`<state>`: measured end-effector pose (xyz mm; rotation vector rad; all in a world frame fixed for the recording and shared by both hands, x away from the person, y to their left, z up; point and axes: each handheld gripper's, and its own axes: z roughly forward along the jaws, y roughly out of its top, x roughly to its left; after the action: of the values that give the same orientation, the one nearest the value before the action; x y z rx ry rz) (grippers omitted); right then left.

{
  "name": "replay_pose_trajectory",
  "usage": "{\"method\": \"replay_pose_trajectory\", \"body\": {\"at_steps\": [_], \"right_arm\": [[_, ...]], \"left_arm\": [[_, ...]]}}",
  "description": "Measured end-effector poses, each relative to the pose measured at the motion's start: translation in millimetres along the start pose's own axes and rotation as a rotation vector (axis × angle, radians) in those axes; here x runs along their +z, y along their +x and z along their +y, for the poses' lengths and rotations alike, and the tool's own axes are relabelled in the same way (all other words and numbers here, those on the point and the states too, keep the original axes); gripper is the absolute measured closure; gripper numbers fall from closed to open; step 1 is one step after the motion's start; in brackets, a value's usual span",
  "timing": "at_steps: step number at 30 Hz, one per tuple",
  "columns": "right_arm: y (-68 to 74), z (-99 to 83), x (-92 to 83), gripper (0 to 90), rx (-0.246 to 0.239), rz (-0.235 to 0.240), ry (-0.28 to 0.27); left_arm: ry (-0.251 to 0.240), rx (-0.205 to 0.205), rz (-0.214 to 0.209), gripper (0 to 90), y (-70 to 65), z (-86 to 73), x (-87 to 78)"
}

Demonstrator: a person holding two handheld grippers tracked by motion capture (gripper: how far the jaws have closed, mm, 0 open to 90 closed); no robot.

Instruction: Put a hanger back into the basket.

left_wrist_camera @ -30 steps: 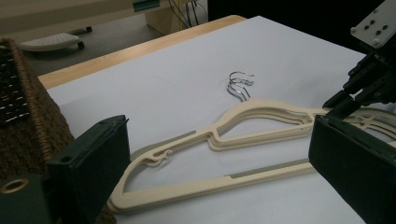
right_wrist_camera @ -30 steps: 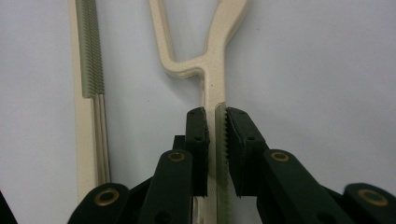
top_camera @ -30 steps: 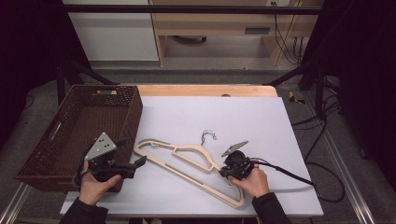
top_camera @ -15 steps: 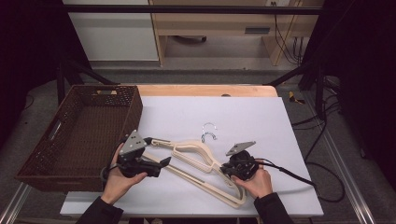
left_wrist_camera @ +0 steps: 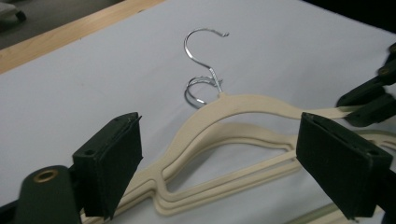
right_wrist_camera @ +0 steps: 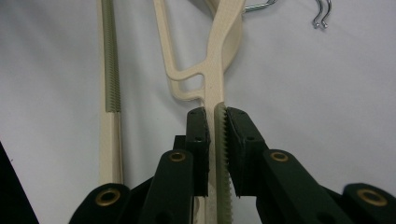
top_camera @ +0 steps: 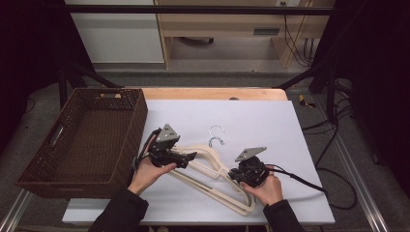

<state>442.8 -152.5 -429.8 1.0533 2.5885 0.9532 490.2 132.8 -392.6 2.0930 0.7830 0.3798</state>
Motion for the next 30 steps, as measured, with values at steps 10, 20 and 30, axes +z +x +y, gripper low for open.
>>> {"method": "replay_pose_trajectory", "body": {"at_steps": [10,20,30], "right_arm": [[0.9,-0.2,-0.3,79.8,0.003,0.006,-0.007],[0.3,-0.3,-2.7,80.3,-0.011,0.019,-0.019],[0.8,-0.7,-1.5,79.9,-0.011,0.035,-0.018]], "left_arm": [[0.126,0.081,0.013,24.3,9.5,-2.4,35.3],[0.209,0.161,0.037,44.5,12.5,-9.7,62.3],[0.211,0.207,0.061,64.0,9.2,-10.5,60.1]]}}
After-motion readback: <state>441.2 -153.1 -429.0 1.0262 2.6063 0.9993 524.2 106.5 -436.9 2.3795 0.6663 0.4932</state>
